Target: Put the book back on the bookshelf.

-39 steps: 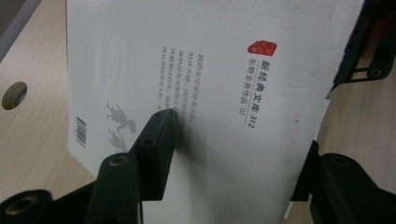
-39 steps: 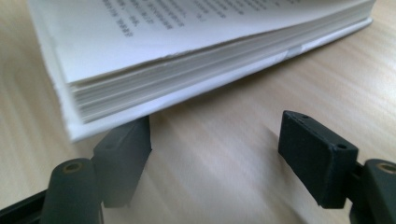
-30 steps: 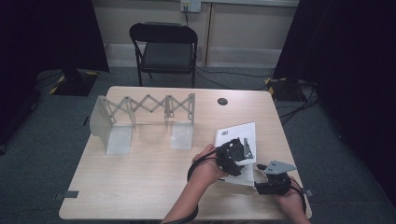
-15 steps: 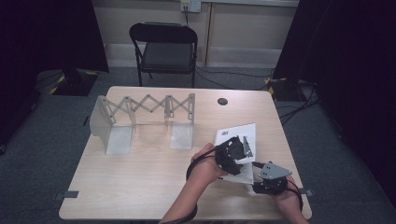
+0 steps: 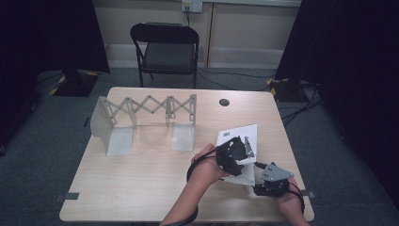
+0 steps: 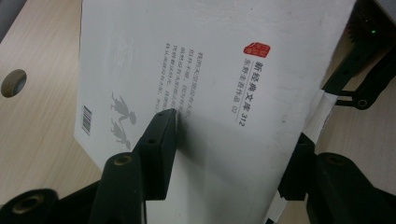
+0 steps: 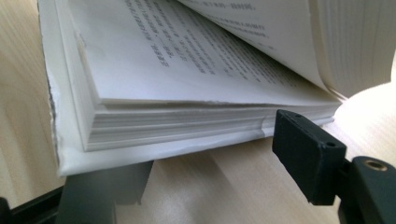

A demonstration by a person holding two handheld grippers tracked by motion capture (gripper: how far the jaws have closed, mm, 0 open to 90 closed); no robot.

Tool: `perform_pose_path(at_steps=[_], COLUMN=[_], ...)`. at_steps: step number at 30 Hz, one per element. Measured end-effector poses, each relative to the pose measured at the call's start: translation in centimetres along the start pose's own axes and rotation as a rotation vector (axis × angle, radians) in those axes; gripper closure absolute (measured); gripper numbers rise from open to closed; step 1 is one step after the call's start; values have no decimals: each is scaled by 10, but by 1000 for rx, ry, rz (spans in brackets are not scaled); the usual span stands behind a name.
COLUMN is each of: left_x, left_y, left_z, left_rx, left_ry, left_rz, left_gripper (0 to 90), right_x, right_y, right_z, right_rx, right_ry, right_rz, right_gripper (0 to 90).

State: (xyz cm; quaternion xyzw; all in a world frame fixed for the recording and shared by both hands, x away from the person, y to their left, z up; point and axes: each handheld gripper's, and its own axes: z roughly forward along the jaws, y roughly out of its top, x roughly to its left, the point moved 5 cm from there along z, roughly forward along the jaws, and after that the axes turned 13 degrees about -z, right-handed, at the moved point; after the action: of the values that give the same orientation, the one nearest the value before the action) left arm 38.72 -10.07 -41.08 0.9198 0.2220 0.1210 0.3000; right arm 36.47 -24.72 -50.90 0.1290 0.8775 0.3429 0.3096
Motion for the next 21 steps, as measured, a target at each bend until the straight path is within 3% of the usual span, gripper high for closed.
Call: perform_pose_path(at_steps=[12,15,20,21], left_x=[0,0,1,1], left_y=[2,2,2,2], left_z=[0,0,-4,-4], left_rx=[6,10,16,16], left_ry=[-1,-3,0,0], left_rz=[-6,-4,-3,-3], left_gripper=[485,485,491,492], right_x=[1,1,2,2], right_y=[-2,0,12,12], right_z=[-2,-3,-4,-4], right_rx=[-5,-10,-40,-40], right_ry=[-21,-23,-8,-8], right_rz=[8,-7,-97,-97], right_gripper=[296,297,305,305])
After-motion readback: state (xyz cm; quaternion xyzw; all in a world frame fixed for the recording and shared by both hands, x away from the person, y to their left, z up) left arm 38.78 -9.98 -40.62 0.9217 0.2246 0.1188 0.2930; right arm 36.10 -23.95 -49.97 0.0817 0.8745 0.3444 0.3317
